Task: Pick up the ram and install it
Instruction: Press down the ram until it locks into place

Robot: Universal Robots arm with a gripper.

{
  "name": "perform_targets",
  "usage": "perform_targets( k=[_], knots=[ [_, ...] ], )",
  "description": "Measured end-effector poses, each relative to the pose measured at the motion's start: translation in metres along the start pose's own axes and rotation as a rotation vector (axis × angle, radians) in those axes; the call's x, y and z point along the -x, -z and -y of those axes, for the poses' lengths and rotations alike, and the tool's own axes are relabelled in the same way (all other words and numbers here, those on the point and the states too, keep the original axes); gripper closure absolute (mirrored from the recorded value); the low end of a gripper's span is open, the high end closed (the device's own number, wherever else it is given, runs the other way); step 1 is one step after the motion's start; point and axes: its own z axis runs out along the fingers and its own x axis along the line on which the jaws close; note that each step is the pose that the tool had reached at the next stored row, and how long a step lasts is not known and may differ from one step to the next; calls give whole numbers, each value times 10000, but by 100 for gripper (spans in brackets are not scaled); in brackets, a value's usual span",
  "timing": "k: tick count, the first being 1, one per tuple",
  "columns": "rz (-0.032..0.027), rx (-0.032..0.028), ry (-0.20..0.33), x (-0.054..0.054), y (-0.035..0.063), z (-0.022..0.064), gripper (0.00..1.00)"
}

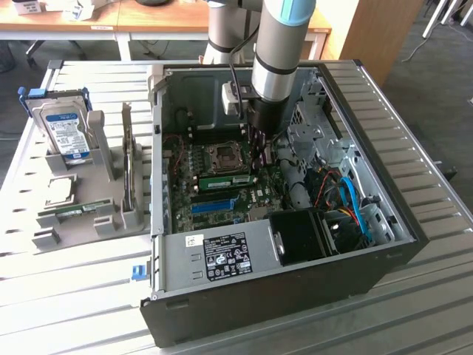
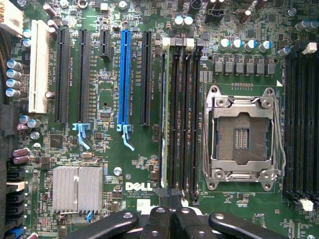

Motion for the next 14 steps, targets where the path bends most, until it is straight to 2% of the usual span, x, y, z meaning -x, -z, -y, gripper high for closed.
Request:
perform_targets(
  k=[14],
  knots=[
    [1, 0, 0, 0, 53, -1, 89]
  ],
)
